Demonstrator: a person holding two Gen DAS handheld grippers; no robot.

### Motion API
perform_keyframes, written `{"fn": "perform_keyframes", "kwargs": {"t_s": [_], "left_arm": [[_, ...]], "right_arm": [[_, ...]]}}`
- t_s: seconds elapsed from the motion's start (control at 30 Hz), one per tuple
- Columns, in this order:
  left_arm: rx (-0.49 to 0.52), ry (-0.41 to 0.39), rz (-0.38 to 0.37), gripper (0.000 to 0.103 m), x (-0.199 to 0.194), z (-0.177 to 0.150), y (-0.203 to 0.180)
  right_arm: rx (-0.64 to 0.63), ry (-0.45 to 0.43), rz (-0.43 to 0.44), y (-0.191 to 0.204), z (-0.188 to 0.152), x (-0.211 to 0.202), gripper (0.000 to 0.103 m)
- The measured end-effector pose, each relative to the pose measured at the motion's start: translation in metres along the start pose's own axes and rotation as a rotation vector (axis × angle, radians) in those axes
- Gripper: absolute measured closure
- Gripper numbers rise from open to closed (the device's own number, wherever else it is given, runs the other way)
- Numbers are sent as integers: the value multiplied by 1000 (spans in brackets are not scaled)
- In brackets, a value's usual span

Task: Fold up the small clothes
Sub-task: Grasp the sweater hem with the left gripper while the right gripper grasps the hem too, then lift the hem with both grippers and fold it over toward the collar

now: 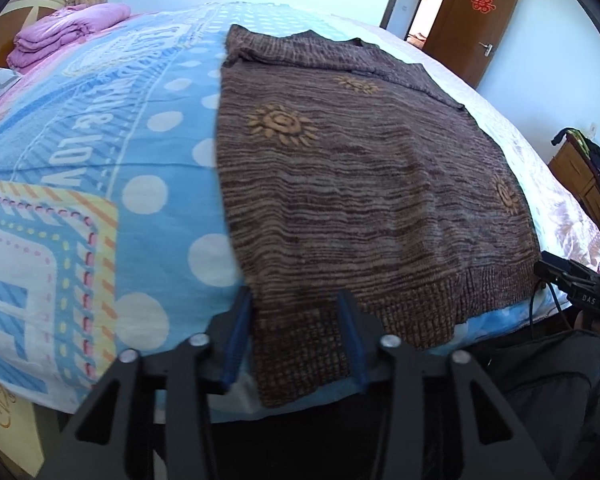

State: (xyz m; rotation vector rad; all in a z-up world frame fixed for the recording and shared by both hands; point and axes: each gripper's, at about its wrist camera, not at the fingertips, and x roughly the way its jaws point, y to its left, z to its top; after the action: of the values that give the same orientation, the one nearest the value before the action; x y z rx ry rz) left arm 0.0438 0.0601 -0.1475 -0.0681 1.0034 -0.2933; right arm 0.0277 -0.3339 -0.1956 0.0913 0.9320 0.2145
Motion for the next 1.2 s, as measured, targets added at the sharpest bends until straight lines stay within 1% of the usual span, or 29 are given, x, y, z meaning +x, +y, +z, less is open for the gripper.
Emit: {"fn": "perform_keyframes", "kwargs": {"t_s": [0.03, 0.07, 0.13, 0.17, 0.2, 0.27, 0.3, 0.33, 0.37, 0.4, 0.43, 0.47, 0.57, 0.63, 0.73, 0.8, 0.83, 0.87, 0.93, 0.97, 1.0, 1.03, 1.1, 1.2], "left_arm": [[2, -3, -4, 52, 0, 0, -1], [2, -4, -8, 52, 0, 0, -1], [-14, -6, -26, 52, -1, 1, 2], [-22, -8, -36, 54, -2, 1, 3], [-27, -9, -37, 58, -2, 1, 5], [-24, -9, -26, 77, -1, 2, 6], [-24, -9, -28, 83, 0, 2, 8], [-29, -7, -33, 91, 0, 2, 9], [-36, -5, -51, 93, 0, 2, 10], [-41, -4, -65, 94, -1, 3, 11], [-44, -7, -78, 94, -4, 5, 12], [-49, -17, -86, 94, -8, 7, 13], [-69, -49, -124, 94, -19, 13, 19], [-73, -48, -117, 94, -19, 13, 22], [-98, -15, -124, 94, -9, 9, 26], [-114, 3, -136, 94, -4, 6, 28], [-117, 3, -137, 94, -3, 6, 28], [-120, 2, -143, 94, -3, 6, 29], [-134, -4, -161, 94, -4, 7, 30], [-141, -5, -167, 94, -4, 7, 32], [-147, -5, -175, 94, -5, 8, 33], [-155, -11, -185, 95, -7, 9, 34], [-155, -37, -189, 95, -16, 15, 35], [-130, -90, -181, 95, -32, 26, 31]], "right_arm": [[-4, 0, -6, 1, -2, 0, 34], [-11, 3, -10, 2, -2, 0, 41], [-24, 9, 1, 5, -3, -3, 50], [-22, 10, 11, 5, -4, -4, 53], [-18, 12, 20, 5, -4, -4, 53], [-19, 14, 14, 4, -6, -4, 57], [-26, 15, 4, 5, -6, -3, 59], [-40, 20, -10, 6, -7, -2, 61], [-56, 23, -23, 8, -7, 0, 64], [-67, 21, -32, 10, -8, 0, 69], [-72, 18, -20, 10, -7, -2, 92], [-67, 9, 25, 9, -5, -6, 96], [-51, -41, 57, 4, 0, -19, 96], [-34, -30, 82, -1, 1, -20, 95], [7, -6, 106, -7, -2, -11, 93], [26, 19, 124, -9, -5, -5, 84], [31, 16, 145, -9, -5, -4, 79], [25, 8, 160, -8, -6, -4, 79], [2, 3, 156, -6, -8, -5, 81], [3, 1, 157, -7, -8, -4, 92], [6, -1, 148, -9, -8, -4, 95], [11, -6, 145, -11, -6, -5, 95], [40, -44, 157, -18, -1, -15, 95], [83, -141, 201, -27, 12, -42, 95]]}}
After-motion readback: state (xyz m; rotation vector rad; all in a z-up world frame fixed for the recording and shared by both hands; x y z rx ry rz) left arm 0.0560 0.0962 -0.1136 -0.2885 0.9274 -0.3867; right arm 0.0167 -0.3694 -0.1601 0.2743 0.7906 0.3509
